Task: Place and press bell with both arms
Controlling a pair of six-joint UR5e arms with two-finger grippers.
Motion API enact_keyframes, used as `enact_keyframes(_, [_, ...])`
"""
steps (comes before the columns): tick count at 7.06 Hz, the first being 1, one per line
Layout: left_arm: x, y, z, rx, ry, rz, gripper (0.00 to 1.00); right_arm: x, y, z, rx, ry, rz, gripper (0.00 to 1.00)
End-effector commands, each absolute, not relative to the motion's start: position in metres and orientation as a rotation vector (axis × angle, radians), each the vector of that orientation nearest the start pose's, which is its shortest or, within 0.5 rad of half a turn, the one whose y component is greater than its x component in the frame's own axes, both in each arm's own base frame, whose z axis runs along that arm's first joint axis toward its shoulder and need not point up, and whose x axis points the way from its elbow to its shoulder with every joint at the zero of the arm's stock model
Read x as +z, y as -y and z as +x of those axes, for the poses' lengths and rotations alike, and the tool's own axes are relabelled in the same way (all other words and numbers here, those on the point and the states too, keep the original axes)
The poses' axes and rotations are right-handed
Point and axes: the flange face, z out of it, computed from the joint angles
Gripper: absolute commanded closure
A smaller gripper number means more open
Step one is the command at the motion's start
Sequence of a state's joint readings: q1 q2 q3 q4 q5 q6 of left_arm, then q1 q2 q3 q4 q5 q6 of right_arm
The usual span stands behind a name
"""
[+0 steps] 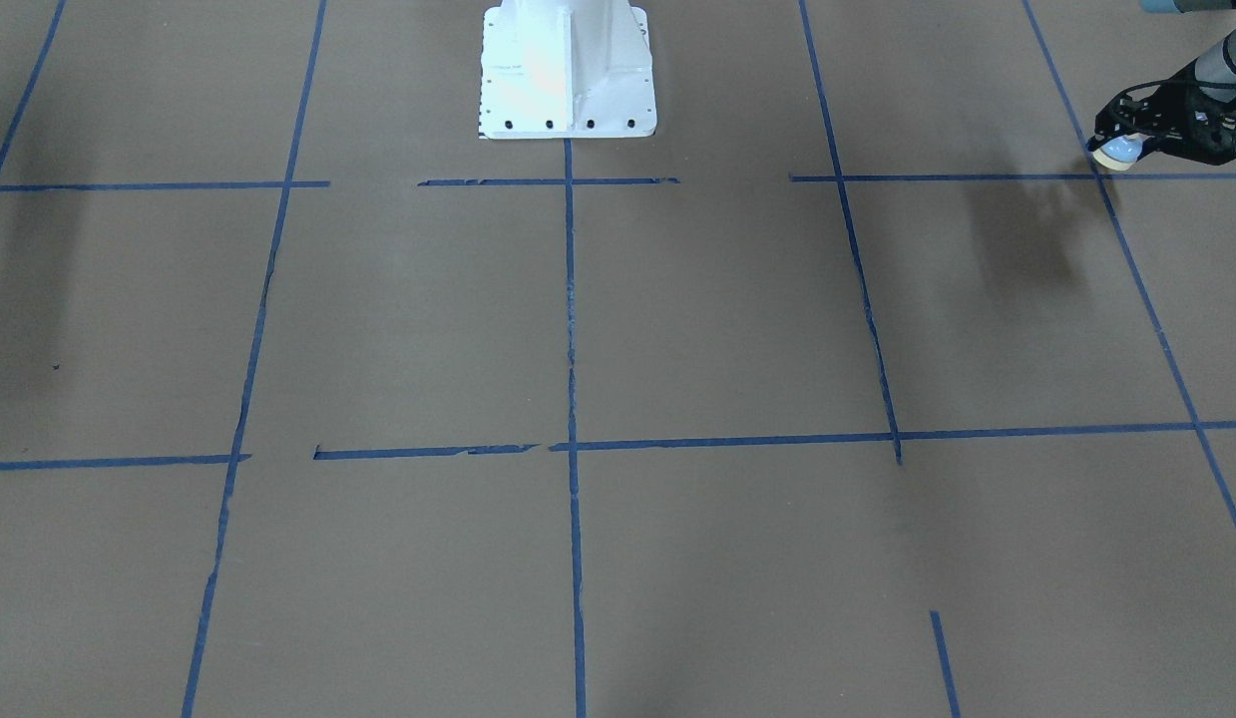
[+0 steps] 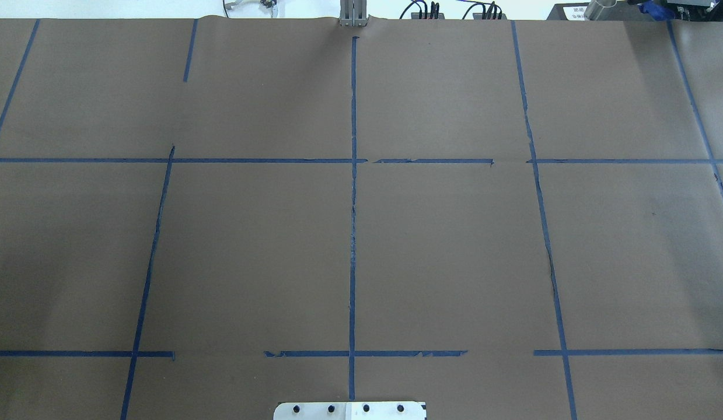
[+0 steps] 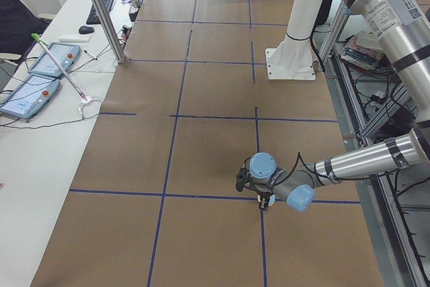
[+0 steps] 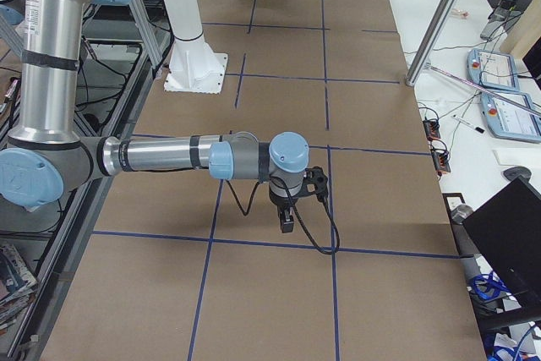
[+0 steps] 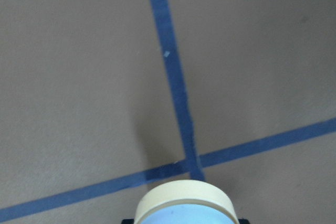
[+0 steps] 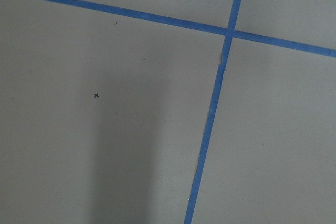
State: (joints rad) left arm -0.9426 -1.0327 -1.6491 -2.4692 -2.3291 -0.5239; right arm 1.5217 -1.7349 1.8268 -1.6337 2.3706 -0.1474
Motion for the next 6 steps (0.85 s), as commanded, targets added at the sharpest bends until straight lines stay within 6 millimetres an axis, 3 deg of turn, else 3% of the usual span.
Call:
enact_keyframes(1, [0.639, 0.302, 0.142, 0.104, -0.956, -0.006, 0.92, 0.612, 0.425, 0.041, -0.197, 0.798, 0.067, 0.00])
enact_keyframes(2, [0.609, 0.333, 0.169, 0.055, -1.003, 0.006, 0.92, 0.612, 0.425, 0.041, -0.198, 0.800, 0.066, 0.00])
enact_keyframes(4, [0.535, 0.382, 0.255, 0.012, -1.072, -0.050, 0.92, 0.612, 0.425, 0.041, -0.197, 0.798, 0.067, 0.00])
enact_keyframes(6, [0.422, 0.451, 0.323, -0.067, -1.088, -0.094, 0.92, 0.620, 0.418, 0.042, -0.187, 0.797, 0.050, 0.00])
